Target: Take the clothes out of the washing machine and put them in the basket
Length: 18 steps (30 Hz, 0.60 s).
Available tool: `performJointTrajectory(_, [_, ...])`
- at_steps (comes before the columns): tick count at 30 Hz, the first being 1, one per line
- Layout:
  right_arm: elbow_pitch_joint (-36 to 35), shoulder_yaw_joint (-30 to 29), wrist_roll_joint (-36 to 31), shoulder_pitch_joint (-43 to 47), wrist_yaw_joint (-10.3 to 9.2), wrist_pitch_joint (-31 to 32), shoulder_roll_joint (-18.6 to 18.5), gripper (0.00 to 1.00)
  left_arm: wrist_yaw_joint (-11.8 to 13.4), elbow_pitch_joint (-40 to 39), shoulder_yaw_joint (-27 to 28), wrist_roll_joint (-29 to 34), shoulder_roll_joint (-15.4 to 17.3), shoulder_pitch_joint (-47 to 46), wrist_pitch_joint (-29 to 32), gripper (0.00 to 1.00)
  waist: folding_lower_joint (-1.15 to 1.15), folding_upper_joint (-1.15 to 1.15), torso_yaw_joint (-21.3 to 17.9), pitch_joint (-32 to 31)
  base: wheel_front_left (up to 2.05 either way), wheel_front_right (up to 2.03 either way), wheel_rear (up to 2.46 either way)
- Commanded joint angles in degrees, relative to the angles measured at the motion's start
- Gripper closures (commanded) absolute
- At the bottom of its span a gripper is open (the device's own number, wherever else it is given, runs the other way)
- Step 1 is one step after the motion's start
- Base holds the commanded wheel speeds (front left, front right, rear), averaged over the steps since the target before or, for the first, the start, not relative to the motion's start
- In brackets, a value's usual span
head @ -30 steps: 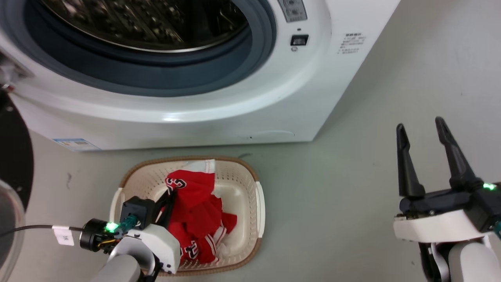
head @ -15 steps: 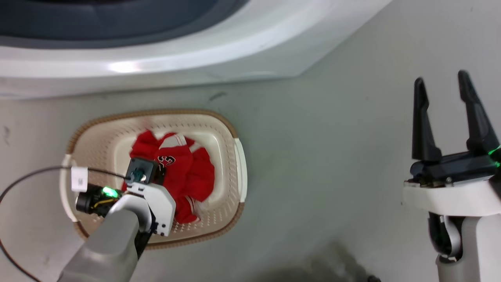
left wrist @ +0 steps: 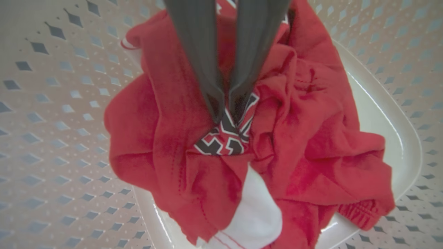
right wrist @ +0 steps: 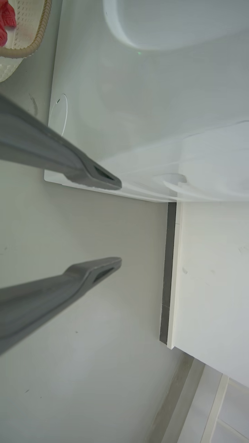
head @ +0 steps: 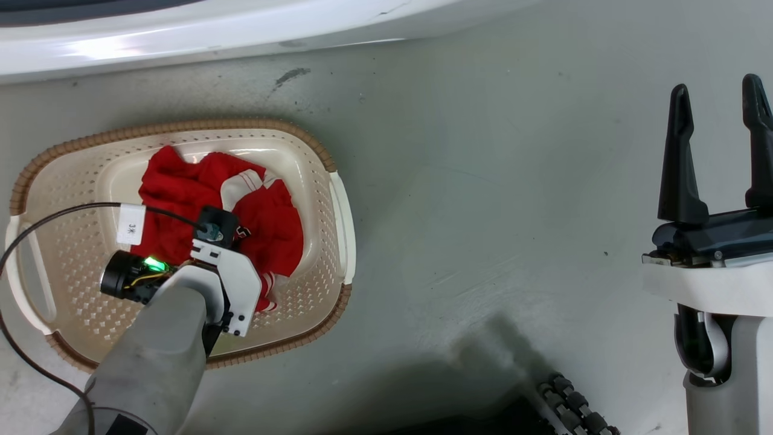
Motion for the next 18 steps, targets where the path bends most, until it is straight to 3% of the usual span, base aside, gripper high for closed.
performJointTrajectory(1, [0.1,0.1,0.4,-0.9,-0.04,-0.1,0.1,0.0,-0.1,0.5,0.0,-0.3,-0.2,0.1,0.9,0.0,-0.01,0.0,0.0,-0.8,0.0,0.0,0.0])
performJointTrajectory(7, [1.0,0.1,0.1,-0.2,-0.04,-0.1,0.1,0.0,-0.5,0.9,0.2,-1.3,-1.1,1.9,0.0,0.0,-0.01,0.0,0.8,-4.5,0.0,0.0,0.0])
performJointTrajectory(18, [4.0,0.3,-2.6,5.4,-0.04,-0.1,0.0,0.0,-0.8,1.0,-1.1,-1.5,-4.1,7.5,-7.2,0.0,-0.01,0.0,5.3,-17.8,0.0,0.0,0.0])
